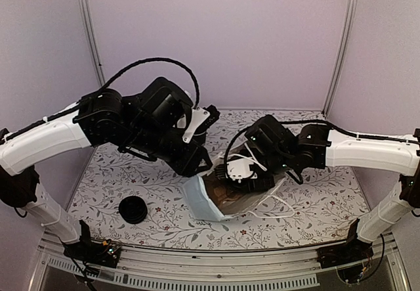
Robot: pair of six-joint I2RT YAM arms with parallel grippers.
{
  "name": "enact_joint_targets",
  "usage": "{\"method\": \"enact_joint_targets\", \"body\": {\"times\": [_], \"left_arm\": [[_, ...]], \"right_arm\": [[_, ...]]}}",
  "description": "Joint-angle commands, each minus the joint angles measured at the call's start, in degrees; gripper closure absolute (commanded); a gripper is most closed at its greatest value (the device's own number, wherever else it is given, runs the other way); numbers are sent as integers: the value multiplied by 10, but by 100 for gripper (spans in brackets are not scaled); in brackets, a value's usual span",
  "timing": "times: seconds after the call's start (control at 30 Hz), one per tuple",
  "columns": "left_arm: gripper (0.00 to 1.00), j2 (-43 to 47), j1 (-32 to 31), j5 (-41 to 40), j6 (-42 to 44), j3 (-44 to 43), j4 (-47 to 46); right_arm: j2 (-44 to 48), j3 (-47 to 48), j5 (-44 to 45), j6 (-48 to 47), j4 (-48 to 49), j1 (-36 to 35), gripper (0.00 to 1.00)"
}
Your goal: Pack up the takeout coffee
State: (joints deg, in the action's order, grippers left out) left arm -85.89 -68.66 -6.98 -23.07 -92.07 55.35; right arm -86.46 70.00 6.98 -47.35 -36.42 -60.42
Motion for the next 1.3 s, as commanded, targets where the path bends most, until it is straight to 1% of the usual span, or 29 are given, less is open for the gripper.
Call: {"method": "enact_joint_targets", "body": {"times": [0.0, 0.1, 0.2, 0.27, 0.3, 0.43, 0.7, 0.8, 0.93, 0.97, 1.0, 1.17, 1.27], "left_arm": [[63, -30, -6, -2, 33, -26, 0], [77, -45, -7, 8, 54, -28, -10], [91, -42, -8, 18, 77, -20, -34], [99, -39, -9, 19, 91, -16, -50], [100, -37, -8, 22, 97, -15, -57], [100, -40, -8, 45, 115, -8, -86], [100, -39, -11, 95, 127, 16, -142], [100, -37, -15, 91, 142, 29, -159], [100, -43, -27, 72, 162, 38, -169], [100, -44, -30, 72, 166, 37, -169], [100, -45, -31, 55, 170, 36, -170], [100, -64, -34, 56, 177, 19, -166], [100, -73, -37, 57, 178, 13, -163]], "right_arm": [[27, -12, 5, 9, 3, -2, 61], [36, -6, -10, 13, -6, -2, 61], [49, 6, -30, 16, -25, -2, 63], [52, 1, -42, 16, -36, -3, 63], [53, -2, -48, 11, -40, -2, 64], [57, -11, -61, -10, -60, -2, 65], [91, -31, -52, -78, -73, -2, 65], [118, -58, -45, -94, -60, -9, 65], [148, -107, -12, -101, -23, -26, 65], [152, -113, -3, -103, -16, -27, 65], [153, -118, 4, -102, -11, -27, 65], [164, -153, 36, -107, 21, -29, 65], [165, -155, 50, -94, 26, -29, 65]]}}
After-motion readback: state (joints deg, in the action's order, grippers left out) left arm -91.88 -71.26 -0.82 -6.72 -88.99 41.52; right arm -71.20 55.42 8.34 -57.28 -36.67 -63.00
